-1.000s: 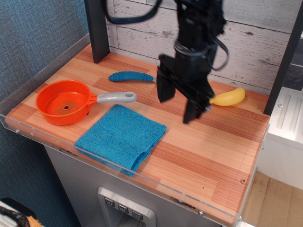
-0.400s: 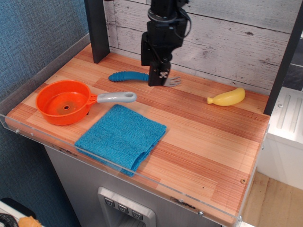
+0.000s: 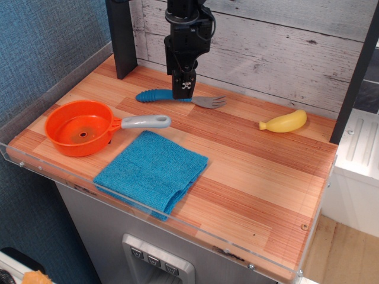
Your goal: Put the spoon to the right of the napkin.
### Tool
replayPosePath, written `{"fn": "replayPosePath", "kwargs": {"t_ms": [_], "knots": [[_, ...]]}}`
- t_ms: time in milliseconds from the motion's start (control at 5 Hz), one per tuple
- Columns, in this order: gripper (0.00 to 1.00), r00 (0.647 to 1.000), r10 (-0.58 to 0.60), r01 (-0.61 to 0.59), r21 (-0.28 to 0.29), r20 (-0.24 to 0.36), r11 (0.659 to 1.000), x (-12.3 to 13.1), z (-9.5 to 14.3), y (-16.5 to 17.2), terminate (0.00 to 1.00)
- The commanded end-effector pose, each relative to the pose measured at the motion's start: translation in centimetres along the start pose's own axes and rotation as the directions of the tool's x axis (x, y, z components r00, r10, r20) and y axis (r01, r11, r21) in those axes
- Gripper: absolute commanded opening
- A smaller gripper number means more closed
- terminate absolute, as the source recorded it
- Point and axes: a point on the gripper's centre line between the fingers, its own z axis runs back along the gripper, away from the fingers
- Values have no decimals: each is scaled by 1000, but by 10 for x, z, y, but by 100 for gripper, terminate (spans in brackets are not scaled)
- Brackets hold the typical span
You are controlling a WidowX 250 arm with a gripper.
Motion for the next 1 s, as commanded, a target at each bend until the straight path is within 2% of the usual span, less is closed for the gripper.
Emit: {"fn": "replayPosePath", "kwargs": {"t_ms": [0,400,600,800], "knots": [[100,997,-17,14,41,72,999,12,-9,20,0],[100,999,-25,25,7,29,1000,11,-23,16,0],[0,999,-15,15,8,29,1000,9,-24,15,0],[0,1000,-11,10,18,25,1000,9,-19,13,0]]}}
